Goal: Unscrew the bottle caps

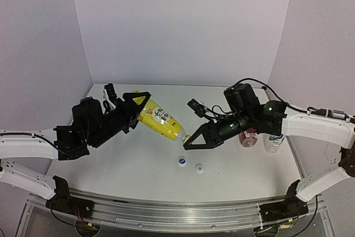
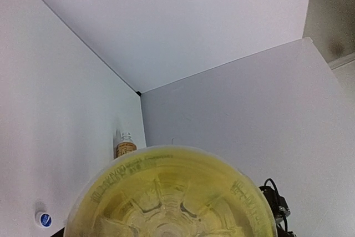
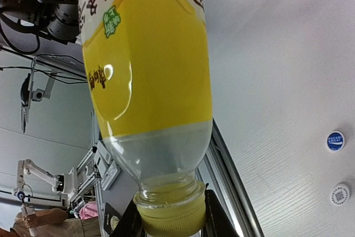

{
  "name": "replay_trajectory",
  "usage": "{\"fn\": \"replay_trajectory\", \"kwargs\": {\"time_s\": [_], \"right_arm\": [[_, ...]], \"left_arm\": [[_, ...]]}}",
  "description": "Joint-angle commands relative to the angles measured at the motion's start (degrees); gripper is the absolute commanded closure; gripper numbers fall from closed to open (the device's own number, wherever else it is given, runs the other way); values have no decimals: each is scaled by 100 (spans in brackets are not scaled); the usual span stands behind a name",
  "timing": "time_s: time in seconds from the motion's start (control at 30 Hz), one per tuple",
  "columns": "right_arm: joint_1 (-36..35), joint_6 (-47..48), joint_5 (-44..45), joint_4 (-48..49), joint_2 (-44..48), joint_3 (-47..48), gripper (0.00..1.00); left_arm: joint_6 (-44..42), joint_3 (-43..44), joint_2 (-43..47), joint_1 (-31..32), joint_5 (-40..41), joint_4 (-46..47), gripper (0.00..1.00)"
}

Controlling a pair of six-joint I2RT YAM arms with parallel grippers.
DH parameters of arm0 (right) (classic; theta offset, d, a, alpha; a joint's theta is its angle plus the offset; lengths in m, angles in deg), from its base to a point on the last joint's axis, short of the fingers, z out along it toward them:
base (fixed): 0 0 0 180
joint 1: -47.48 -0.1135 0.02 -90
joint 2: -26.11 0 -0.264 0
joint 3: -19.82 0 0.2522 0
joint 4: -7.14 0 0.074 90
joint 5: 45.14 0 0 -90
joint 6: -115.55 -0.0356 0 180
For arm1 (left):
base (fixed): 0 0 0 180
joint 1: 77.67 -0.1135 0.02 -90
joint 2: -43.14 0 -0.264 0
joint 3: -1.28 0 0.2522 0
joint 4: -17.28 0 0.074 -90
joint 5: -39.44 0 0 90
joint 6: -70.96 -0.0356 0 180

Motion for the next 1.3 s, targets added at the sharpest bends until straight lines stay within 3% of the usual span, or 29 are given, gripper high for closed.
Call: {"fn": "replay_trajectory", "kwargs": {"time_s": [0.0, 0.17, 0.3, 0.47, 0.57, 0.63, 0.67, 0.77, 0.87, 0.93, 1.0, 1.1, 1.2, 1.27], "right_arm": [[-147, 963, 1601, -858, 0, 426, 100], [-610, 2085, 3334, -1199, -280, 603, 100], [-1104, 2945, 4764, -1222, -706, 812, 100], [-1715, 3788, 6747, -1142, -1348, 1134, 100], [-1837, 3884, 7062, -1003, -1510, 1153, 100], [-1863, 3784, 6802, -985, -1428, 1121, 95], [-1870, 3688, 6582, -985, -1345, 1090, 88], [-1871, 3185, 5707, -1002, -936, 977, 51], [-1863, 2680, 5015, -1007, -334, 798, 31], [-1864, 2187, 4705, -1013, 78, 644, 22], [-1774, 1700, 4249, -1054, 423, 509, 15], [-1297, 731, 3313, -1098, 833, 362, 11], [-339, -354, 1410, -857, 792, 317, 11], [-73, -630, 526, -478, 680, 265, 13]], "left_arm": [[717, 821, -265, 3, 582, -1579, 64], [2160, 1703, -680, 3, 985, -3703, 70], [2785, 2179, -962, -1, 1038, -4631, 72], [3163, 2464, -1105, 3, 974, -5086, 74], [3319, 2364, -1032, -2, 964, -5111, 74], [3390, 2227, -932, -4, 1003, -5068, 74], [3384, 2150, -873, -5, 1040, -5025, 74], [3187, 1877, -635, -7, 1150, -4724, 74], [2528, 1523, -358, -6, 1180, -3996, 74], [1594, 1225, -155, -10, 1158, -3147, 72], [431, 952, 11, -28, 1047, -2194, 72], [-739, 907, 136, -141, 456, -1561, 73], [-1394, 778, 217, -272, -333, -803, 73], [-1543, 664, 208, -383, -788, -401, 75]]}}
